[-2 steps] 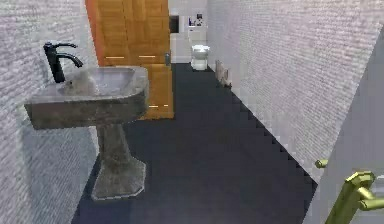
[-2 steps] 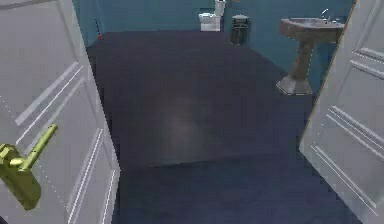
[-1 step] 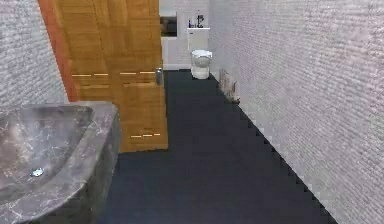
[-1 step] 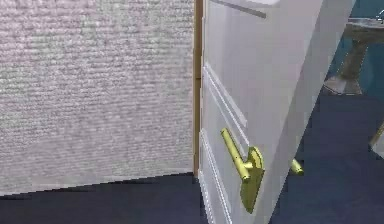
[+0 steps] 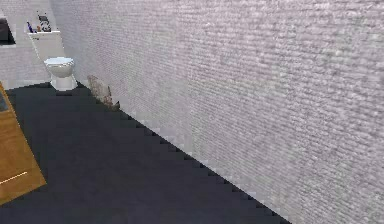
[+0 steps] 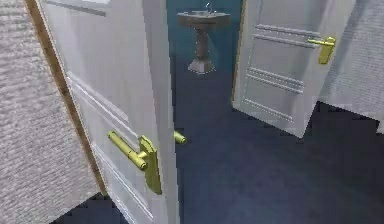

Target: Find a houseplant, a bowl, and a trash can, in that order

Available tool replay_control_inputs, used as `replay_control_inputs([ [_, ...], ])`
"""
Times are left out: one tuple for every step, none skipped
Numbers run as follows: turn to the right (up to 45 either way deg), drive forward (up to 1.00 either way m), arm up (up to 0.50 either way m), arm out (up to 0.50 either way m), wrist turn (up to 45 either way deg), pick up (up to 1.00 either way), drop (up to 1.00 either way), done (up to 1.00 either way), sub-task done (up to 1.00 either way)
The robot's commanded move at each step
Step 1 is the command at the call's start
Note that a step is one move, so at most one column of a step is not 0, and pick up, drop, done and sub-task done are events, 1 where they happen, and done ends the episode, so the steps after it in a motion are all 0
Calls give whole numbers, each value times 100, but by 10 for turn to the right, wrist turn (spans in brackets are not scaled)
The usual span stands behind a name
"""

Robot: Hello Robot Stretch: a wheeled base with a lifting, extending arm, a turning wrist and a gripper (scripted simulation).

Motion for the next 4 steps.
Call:
replay_control_inputs([
  [0, 45, 0, 0, 0, 0, 0, 0, 0],
  [-420, 0, 0, 0, 0, 0, 0, 0, 0],
  [0, 100, 0, 0, 0, 0, 0, 0, 0],
  [-60, 0, 0, 0, 0, 0, 0, 0, 0],
])
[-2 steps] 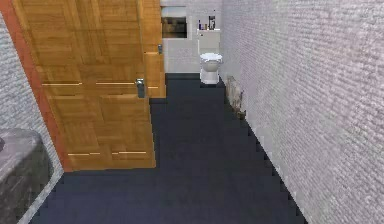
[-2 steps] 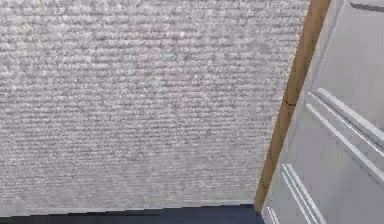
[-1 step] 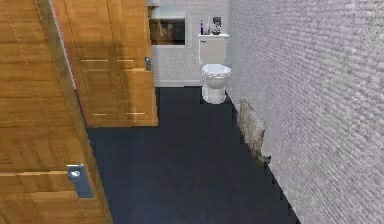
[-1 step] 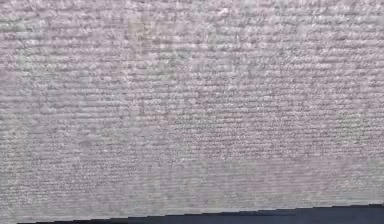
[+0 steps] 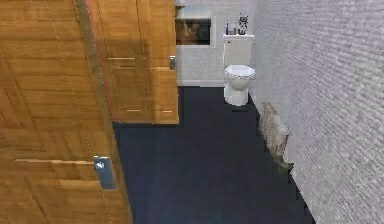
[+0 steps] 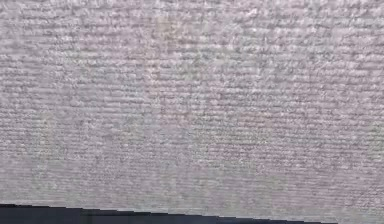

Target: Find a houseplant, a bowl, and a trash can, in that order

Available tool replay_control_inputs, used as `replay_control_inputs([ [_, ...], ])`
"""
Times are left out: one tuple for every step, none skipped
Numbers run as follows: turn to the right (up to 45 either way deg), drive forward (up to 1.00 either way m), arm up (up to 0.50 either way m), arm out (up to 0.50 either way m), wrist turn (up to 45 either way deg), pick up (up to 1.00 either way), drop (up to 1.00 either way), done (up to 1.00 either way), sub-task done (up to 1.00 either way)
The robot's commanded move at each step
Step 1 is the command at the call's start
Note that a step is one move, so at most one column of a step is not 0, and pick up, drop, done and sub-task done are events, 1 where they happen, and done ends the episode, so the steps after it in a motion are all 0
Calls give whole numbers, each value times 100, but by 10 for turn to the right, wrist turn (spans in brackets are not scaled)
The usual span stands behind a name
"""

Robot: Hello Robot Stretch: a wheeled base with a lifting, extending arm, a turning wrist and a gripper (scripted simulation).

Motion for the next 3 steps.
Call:
replay_control_inputs([
  [0, 45, 0, 0, 0, 0, 0, 0, 0],
  [180, 0, 0, 0, 0, 0, 0, 0, 0],
  [0, 50, 0, 0, 0, 0, 0, 0, 0],
])
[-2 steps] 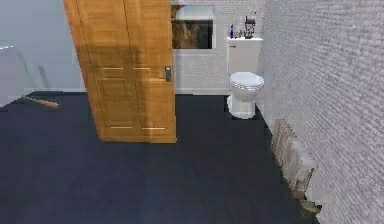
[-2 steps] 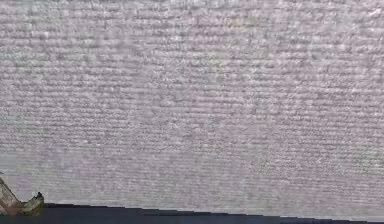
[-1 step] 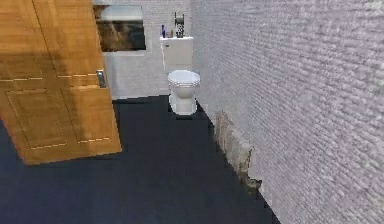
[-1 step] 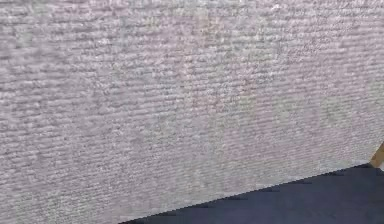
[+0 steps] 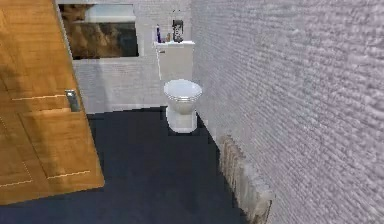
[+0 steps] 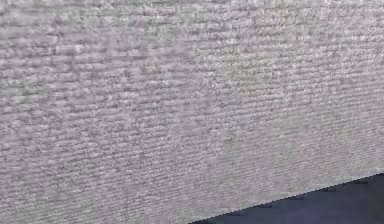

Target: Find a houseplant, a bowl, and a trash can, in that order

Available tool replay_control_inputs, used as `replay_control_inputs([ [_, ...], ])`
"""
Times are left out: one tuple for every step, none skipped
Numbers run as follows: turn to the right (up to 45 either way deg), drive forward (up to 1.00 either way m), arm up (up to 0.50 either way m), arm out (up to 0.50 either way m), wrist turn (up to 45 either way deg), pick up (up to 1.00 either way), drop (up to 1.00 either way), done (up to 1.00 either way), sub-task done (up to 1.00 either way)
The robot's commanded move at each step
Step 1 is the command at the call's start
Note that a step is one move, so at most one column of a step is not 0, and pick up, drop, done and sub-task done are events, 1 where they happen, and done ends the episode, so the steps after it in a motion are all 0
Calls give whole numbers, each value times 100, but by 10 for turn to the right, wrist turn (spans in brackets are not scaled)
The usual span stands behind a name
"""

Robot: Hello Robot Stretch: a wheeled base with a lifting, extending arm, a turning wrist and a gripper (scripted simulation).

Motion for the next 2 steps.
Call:
replay_control_inputs([
  [-450, 0, 0, 0, 0, 0, 0, 0, 0],
  [-450, 0, 0, 0, 0, 0, 0, 0, 0],
])
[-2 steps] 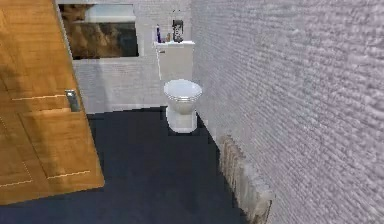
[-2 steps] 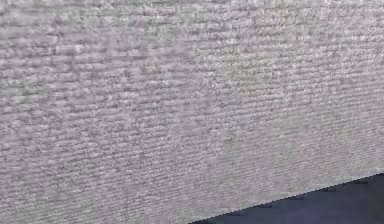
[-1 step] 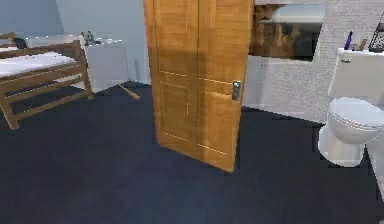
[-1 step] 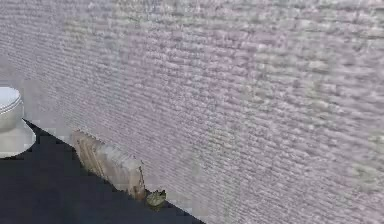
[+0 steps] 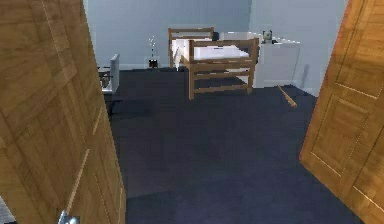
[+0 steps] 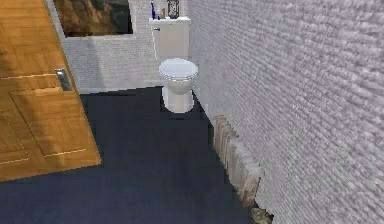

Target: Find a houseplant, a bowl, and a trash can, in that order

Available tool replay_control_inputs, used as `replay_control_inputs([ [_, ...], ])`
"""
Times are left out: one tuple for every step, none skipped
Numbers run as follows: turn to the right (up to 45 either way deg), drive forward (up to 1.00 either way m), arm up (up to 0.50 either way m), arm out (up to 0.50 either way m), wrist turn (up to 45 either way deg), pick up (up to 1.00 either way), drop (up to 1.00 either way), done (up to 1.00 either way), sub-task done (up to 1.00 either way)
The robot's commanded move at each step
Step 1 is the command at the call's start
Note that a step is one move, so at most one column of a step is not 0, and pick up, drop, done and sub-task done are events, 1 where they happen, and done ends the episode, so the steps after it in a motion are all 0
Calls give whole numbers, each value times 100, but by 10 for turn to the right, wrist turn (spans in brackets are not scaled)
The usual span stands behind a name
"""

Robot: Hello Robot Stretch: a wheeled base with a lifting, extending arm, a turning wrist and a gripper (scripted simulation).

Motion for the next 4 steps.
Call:
replay_control_inputs([
  [-30, 0, 0, 0, 0, 0, 0, 0, 0],
  [0, 100, 0, 0, 0, 0, 0, 0, 0],
  [0, 75, 0, 0, 0, 0, 0, 0, 0],
  [-420, 0, 0, 0, 0, 0, 0, 0, 0],
])
